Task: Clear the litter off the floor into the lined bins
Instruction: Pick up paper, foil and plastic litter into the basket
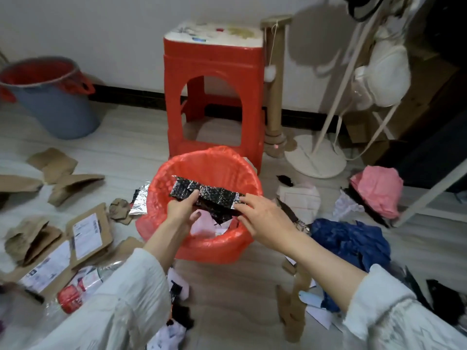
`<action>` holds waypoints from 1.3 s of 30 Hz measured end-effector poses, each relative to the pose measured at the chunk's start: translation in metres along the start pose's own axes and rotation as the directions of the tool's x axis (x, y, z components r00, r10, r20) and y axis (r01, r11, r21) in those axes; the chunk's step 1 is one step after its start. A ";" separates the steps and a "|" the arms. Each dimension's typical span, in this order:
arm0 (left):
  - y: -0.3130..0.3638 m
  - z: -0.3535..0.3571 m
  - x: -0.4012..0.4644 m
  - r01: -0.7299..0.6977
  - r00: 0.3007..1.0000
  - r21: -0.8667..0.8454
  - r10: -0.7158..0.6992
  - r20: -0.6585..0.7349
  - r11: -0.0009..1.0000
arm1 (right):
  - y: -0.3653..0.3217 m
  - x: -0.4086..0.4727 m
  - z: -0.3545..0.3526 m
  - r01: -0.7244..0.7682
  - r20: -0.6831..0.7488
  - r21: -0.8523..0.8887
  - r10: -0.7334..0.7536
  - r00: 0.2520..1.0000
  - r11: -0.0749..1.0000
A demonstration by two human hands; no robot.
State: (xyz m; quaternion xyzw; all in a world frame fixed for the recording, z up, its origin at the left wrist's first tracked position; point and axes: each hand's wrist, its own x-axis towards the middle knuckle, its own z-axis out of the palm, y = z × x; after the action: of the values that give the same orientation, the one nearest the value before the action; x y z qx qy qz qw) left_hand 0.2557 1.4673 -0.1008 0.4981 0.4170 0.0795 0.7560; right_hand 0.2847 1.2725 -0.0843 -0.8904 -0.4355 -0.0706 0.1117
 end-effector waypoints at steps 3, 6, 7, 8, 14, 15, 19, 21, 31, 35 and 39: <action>-0.015 -0.001 0.020 0.101 0.995 0.148 -0.100 -0.011 0.984 | 0.008 0.000 0.025 -0.047 0.105 -0.024 0.050 0.993 0.999; -0.022 -0.010 0.018 0.024 1.000 0.241 -0.023 -0.008 0.970 | 0.006 -0.005 0.036 -0.079 0.168 -0.025 0.082 0.982 0.997; -0.019 -0.012 0.012 -0.017 1.000 0.254 0.016 0.008 0.967 | 0.004 -0.005 0.036 -0.081 0.177 -0.022 0.083 0.981 0.996; -0.015 -0.015 0.004 -0.065 0.998 0.264 0.058 0.034 0.962 | 0.001 -0.006 0.035 -0.081 0.190 -0.023 0.084 0.978 0.996; -0.001 -0.036 -0.064 -0.311 0.944 0.256 0.267 0.192 0.915 | -0.037 -0.034 0.018 -0.061 0.026 0.087 0.058 0.998 0.994; -0.002 -0.041 -0.079 -0.339 0.931 0.254 0.285 0.228 0.906 | -0.044 -0.044 0.016 -0.050 0.019 0.112 0.048 0.999 0.992; -0.035 -0.067 -0.112 -0.357 0.916 0.321 0.261 0.304 0.877 | -0.064 -0.083 0.020 -0.056 0.064 0.157 0.046 0.997 0.986; -0.063 -0.082 -0.112 -0.310 0.932 0.414 0.187 0.312 0.856 | -0.068 -0.099 0.030 -0.059 0.130 0.159 0.038 0.991 0.986; -0.181 -0.179 -0.053 -0.115 0.990 0.953 0.110 0.087 0.279 | -0.082 -0.115 0.106 -0.135 0.542 0.173 0.020 0.840 0.976; -0.207 -0.194 -0.046 -0.071 0.994 0.991 0.086 0.061 0.116 | -0.091 -0.101 0.144 -0.194 0.594 0.206 0.035 0.804 0.959; -0.223 -0.201 -0.037 -0.029 0.992 0.994 0.122 0.017 0.102 | -0.105 -0.074 0.181 -0.226 0.641 0.246 0.017 0.767 0.942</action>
State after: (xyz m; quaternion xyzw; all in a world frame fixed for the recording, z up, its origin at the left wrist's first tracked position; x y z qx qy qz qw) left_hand 0.0235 1.4757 -0.2944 0.8930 0.3632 -0.1640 0.2092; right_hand 0.1615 1.3255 -0.2612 -0.8599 -0.3938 0.3083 0.1018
